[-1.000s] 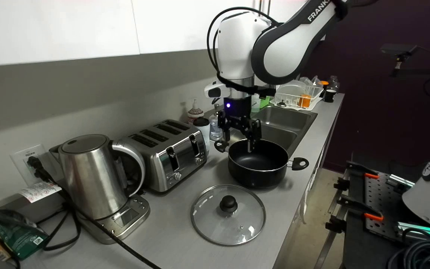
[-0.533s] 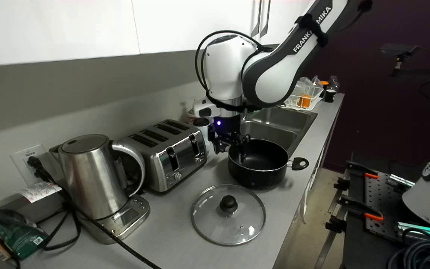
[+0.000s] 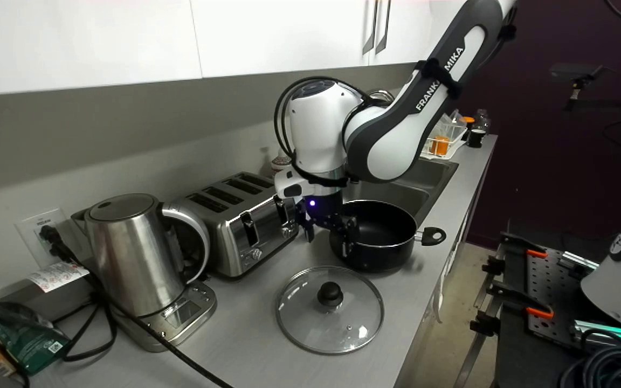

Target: Put the lid on the pot

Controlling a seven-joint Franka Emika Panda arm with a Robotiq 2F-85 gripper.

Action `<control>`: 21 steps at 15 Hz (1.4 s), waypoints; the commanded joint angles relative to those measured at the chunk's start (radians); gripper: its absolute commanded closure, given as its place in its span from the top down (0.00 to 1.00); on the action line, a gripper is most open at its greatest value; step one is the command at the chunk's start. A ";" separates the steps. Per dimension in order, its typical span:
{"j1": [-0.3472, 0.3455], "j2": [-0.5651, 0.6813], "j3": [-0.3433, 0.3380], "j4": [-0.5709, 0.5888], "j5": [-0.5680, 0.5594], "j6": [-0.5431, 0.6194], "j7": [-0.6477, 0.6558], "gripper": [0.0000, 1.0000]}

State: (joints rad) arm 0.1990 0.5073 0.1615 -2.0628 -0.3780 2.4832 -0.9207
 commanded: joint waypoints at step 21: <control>0.043 0.266 0.004 0.194 -0.108 0.020 -0.018 1.00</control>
State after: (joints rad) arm 0.2359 0.7478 0.1695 -1.8923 -0.4627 2.4999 -0.9277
